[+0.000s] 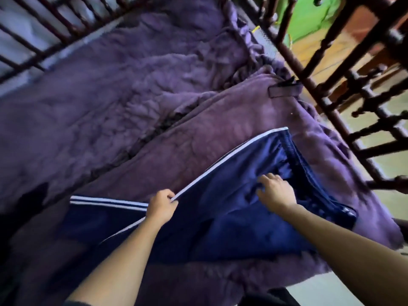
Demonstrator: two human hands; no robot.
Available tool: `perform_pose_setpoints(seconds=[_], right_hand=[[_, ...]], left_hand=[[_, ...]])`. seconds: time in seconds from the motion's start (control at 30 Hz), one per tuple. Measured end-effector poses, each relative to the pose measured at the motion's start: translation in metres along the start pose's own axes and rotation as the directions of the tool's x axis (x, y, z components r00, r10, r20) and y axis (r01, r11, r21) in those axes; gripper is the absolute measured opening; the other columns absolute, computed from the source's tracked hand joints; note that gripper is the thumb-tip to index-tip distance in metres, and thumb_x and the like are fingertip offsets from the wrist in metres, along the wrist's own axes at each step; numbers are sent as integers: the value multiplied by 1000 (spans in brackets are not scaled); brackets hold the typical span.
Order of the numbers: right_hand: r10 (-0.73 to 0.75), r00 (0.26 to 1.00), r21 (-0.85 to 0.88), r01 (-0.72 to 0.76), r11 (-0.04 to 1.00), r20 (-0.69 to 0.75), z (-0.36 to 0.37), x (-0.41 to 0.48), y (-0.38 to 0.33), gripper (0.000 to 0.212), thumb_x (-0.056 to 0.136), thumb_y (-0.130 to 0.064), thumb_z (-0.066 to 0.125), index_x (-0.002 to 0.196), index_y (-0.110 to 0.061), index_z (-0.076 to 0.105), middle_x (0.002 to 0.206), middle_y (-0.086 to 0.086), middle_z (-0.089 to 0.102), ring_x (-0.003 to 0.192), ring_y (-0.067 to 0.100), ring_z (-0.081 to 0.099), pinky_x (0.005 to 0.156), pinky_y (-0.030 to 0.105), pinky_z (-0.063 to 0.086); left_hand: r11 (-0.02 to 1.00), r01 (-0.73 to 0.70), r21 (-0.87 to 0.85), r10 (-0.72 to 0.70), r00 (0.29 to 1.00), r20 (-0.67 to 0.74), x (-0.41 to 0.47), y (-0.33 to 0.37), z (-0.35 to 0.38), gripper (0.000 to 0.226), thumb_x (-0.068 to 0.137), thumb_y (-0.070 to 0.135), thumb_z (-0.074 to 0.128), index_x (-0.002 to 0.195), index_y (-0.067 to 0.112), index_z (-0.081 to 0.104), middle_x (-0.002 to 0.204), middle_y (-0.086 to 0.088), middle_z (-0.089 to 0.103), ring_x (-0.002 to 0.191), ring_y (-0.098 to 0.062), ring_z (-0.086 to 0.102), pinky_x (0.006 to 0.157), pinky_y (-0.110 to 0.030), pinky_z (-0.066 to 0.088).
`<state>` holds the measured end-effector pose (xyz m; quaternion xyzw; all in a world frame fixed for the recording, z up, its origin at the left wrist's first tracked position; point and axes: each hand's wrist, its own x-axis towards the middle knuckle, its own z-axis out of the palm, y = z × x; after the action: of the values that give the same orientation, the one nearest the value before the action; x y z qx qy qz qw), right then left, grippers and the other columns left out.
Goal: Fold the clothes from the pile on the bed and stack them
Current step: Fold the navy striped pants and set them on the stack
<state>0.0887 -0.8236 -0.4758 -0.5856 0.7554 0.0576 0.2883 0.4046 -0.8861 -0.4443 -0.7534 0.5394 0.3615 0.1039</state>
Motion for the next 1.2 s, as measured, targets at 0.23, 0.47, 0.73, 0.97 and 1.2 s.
perform_pose_setpoints(seconds=[0.23, 0.47, 0.73, 0.97, 1.2], right_hand=[[-302, 953, -138, 302, 943, 22, 41, 42, -129, 33, 90, -23, 51, 123, -21, 57, 126, 2, 55, 122, 24, 44, 84, 36, 44], [-260, 946, -251, 305, 919, 196, 127, 50, -208, 61, 87, -34, 61, 143, -26, 37, 142, 3, 44, 135, 25, 31, 98, 42, 41], [-158, 974, -92, 145, 985, -162, 127, 15, -235, 22, 91, -29, 59, 109, -23, 70, 103, 8, 60, 107, 31, 51, 82, 42, 47], [-142, 932, -89, 118, 989, -333, 101, 24, -259, 23, 91, -17, 57, 110, -11, 69, 105, 18, 64, 102, 39, 55, 81, 44, 45], [-3, 909, 12, 9, 1000, -418, 74, 85, -289, 25, 92, -19, 50, 105, -3, 64, 108, 28, 62, 102, 46, 55, 84, 48, 44]], left_hand=[[965, 135, 223, -142, 990, 17, -5, -168, 4, 59, 83, 26, 69, 136, 20, 44, 132, -7, 44, 121, -27, 46, 94, -42, 46], [875, 143, 462, -156, 988, -11, 15, -292, 27, 58, 85, 35, 66, 136, 27, 38, 132, -3, 43, 122, -24, 40, 98, -41, 37], [903, 144, 404, -108, 988, -111, 18, -394, -2, 84, 84, 38, 67, 149, 26, 15, 152, -10, 16, 137, -29, 24, 103, -40, 34], [965, 80, 251, -37, 985, -171, 50, -412, -39, 13, 88, 27, 62, 97, 19, 57, 102, -5, 67, 101, -29, 58, 88, -42, 38], [987, 24, 161, 57, 875, -480, 115, -387, -166, 23, 76, 19, 70, 97, 15, 63, 105, -19, 63, 104, -41, 56, 87, -47, 42]])
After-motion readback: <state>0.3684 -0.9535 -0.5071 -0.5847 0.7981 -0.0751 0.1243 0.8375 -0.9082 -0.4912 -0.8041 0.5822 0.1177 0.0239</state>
